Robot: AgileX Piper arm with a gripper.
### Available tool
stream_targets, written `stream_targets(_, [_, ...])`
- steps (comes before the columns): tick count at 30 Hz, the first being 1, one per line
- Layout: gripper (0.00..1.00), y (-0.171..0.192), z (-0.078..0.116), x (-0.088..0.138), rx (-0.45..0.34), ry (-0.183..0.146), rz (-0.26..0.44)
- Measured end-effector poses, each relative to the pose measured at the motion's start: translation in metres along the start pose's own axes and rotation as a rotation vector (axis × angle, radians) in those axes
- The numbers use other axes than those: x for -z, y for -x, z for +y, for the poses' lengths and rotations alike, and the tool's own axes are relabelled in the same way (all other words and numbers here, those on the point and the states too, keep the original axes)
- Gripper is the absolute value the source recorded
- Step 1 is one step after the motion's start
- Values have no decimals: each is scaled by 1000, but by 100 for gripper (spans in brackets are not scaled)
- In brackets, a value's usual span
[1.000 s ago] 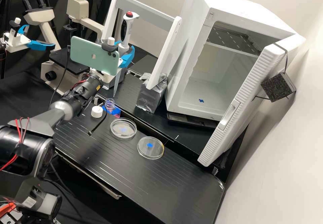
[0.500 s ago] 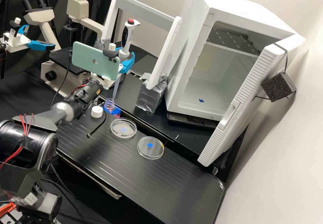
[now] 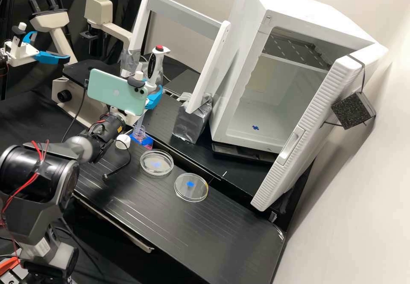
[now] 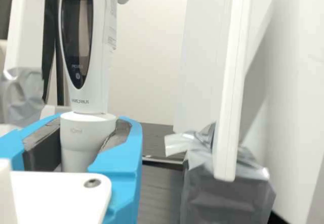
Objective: Use the pipette
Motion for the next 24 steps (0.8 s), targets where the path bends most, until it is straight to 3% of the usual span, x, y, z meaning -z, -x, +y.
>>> stream_targets(8, [0,1,-18,-6,-41,25,22])
stream_targets(16, [0,2,-32,-18,-19,31,-23])
stream_targets(24, [0,1,-33,-18,-35,36,-21])
